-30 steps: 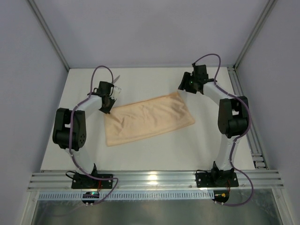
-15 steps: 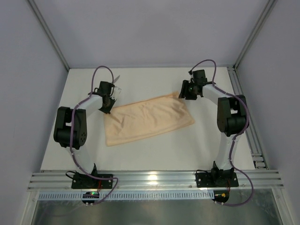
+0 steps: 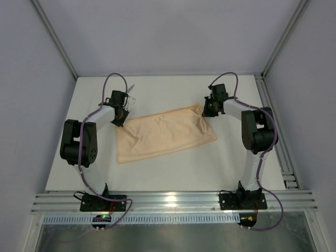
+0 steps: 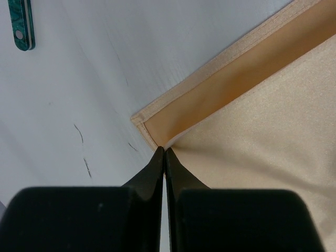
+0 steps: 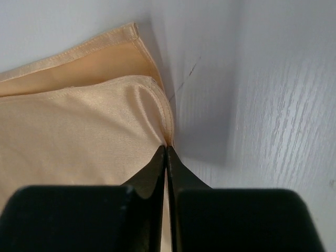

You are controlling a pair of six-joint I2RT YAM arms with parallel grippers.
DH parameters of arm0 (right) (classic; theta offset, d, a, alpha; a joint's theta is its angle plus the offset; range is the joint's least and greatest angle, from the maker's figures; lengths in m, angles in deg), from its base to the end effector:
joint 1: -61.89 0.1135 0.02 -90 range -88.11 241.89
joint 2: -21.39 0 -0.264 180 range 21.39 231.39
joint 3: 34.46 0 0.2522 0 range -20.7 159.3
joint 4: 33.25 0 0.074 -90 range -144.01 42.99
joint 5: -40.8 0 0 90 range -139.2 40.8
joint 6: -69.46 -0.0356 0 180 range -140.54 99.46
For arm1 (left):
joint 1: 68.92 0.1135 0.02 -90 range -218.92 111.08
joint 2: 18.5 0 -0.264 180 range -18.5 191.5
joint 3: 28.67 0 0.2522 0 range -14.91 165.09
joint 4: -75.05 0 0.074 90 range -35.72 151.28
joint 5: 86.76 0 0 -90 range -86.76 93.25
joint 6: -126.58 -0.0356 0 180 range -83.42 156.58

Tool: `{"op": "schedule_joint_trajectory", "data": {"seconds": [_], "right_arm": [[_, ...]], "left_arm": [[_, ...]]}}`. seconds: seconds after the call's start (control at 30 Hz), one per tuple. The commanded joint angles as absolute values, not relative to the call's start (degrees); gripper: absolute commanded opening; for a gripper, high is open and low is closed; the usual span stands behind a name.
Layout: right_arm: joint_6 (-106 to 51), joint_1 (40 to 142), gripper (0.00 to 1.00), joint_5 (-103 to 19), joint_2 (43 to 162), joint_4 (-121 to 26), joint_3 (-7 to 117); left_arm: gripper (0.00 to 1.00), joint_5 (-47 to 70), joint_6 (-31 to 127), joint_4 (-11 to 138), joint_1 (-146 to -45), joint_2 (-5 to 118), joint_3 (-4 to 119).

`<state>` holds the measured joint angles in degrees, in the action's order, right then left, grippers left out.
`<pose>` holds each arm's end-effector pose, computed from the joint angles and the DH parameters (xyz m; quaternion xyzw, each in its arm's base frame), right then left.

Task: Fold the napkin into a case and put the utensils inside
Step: Move the rectangle-folded napkin to the center of the board, then smooth out the rectangle-folded napkin at the center of the board.

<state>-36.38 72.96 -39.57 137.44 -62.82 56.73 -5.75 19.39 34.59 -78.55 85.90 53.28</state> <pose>0.4191 0.0881 0.1559 0.0139 0.9491 0.1486 0.2774 0.3642 -0.0562 0.1757 0.2069 0.9470 0.0914 0.2280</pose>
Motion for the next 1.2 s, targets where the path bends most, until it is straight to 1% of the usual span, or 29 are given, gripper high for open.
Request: {"op": "schedule_joint_trajectory", "data": {"seconds": [0.0, 0.1, 0.13, 0.23, 0.33, 0.37, 0.4, 0.43, 0.47, 0.6, 0.63, 0.67, 0.7, 0.73, 0.93, 1.17], "right_arm": [[-37.33, 73.58, 0.04, -41.72, 133.63, -65.21, 51.21], [-38.9, 74.46, 0.04, -43.04, 127.84, -63.98, 43.92], [-39.78, 74.9, 0.04, -43.31, 124.26, -63.36, 39.81], [-40.57, 75.95, 0.04, -43.49, 117.31, -63.09, 33.38], [-41.46, 76.22, 0.04, -40.86, 113.69, -63.36, 30.03], [-41.63, 76.13, 0.21, -40.5, 113.07, -63.71, 29.93], [-41.55, 76.13, 0.33, -40.24, 113.24, -64.06, 30.28], [-41.29, 76.22, 0.42, -40.32, 114.02, -65.02, 32.11], [-40.76, 75.87, 0.47, -42.15, 114.81, -65.64, 33.61], [-38.48, 75.08, 0.46, -48.13, 119.12, -67.22, 41.69], [-38.12, 74.9, 0.45, -48.93, 119.73, -68.01, 44.49], [-37.77, 74.99, 0.42, -48.93, 120.52, -68.63, 45.65], [-37.42, 74.99, 0.37, -50.5, 121.84, -69.15, 46.27], [-37.07, 74.99, 0.36, -50.08, 122.46, -69.33, 46.8], [-36.89, 74.99, 0.28, -45.69, 125.1, -68.54, 46.1], [-36.54, 74.99, 0.28, -44.45, 122.74, -68.02, 43.91]], "left_arm": [[0.0, -5.02, 18.12, 35.09, -78.24, 84.34, 53.39], [0.0, -3.35, 17.24, 35.0, -78.24, 83.02, 52.34], [0.0, -1.61, 16.55, 34.92, -78.24, 81.97, 51.9], [0.0, 0.08, 15.05, 34.83, -78.33, 80.56, 50.49], [0.0, 0.35, 14.61, 34.13, -78.33, 79.68, 50.05], [0.0, 0.0, 14.26, 34.04, -78.33, 79.76, 50.05], [0.0, -0.09, 14.08, 33.95, -78.33, 79.94, 50.05], [0.0, -0.36, 13.9, 34.21, -78.33, 80.2, 49.96], [0.0, -0.79, 13.73, 34.39, -78.33, 80.55, 50.04], [0.0, -1.76, 14.08, 34.83, -78.33, 82.75, 50.66], [0.0, -1.85, 14.17, 34.92, -78.33, 82.75, 50.66], [0.0, -1.85, 14.25, 34.92, -78.33, 82.67, 50.66], [0.0, -1.85, 14.25, 34.83, -78.33, 82.58, 50.57], [0.0, -1.68, 14.25, 34.74, -78.41, 82.32, 50.57], [0.0, -0.97, 14.43, 34.13, -78.33, 81.79, 50.48], [0.0, -0.45, 14.95, 33.6, -78.33, 81.7, 50.57]]}}
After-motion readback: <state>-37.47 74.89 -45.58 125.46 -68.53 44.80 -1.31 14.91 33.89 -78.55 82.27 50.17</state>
